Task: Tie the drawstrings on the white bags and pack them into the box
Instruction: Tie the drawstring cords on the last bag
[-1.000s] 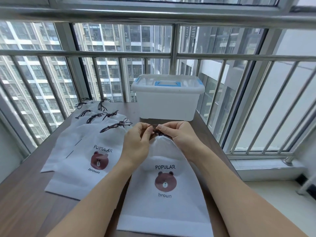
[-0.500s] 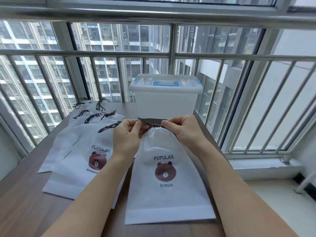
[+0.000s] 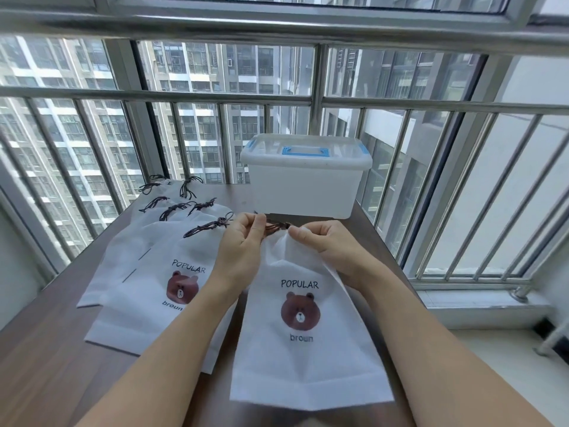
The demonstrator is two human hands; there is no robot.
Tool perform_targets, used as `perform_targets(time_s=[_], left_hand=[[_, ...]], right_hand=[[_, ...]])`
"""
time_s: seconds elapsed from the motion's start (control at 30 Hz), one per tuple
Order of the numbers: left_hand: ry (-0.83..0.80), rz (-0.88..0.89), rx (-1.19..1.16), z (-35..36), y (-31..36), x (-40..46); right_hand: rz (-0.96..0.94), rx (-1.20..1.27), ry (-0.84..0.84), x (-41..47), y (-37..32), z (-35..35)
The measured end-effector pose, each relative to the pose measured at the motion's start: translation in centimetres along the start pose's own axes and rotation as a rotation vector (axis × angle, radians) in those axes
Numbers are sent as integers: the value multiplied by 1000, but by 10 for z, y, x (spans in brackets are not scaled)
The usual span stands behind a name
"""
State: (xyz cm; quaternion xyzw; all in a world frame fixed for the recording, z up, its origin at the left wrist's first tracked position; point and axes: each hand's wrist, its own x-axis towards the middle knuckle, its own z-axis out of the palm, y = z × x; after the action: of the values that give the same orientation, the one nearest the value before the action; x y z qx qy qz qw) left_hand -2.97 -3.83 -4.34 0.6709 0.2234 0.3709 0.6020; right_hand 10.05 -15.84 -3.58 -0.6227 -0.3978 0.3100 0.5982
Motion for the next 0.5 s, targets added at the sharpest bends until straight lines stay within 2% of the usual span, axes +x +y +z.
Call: perform_targets(time_s=[0.07,0.17,0.23,0.3,0.4,0.5], left_hand=[[-112,-13,43,-2,5,-4],[-239,2,237,-12,16,-6],[-216,56,385,-21,28,-3],[-175,65,414,-36,42,0],[-160,40,478,-59,59,4],[-91,80,622,-94,63,6]], right_hand=[[20,131,25,0,0,3],[27,276,93,2,-1,9],[23,322,101,1,-1,15],[13,345,54,1,0,23],[-26,233,-1,-1,3,34],[-66,30,34,-2,4,43]])
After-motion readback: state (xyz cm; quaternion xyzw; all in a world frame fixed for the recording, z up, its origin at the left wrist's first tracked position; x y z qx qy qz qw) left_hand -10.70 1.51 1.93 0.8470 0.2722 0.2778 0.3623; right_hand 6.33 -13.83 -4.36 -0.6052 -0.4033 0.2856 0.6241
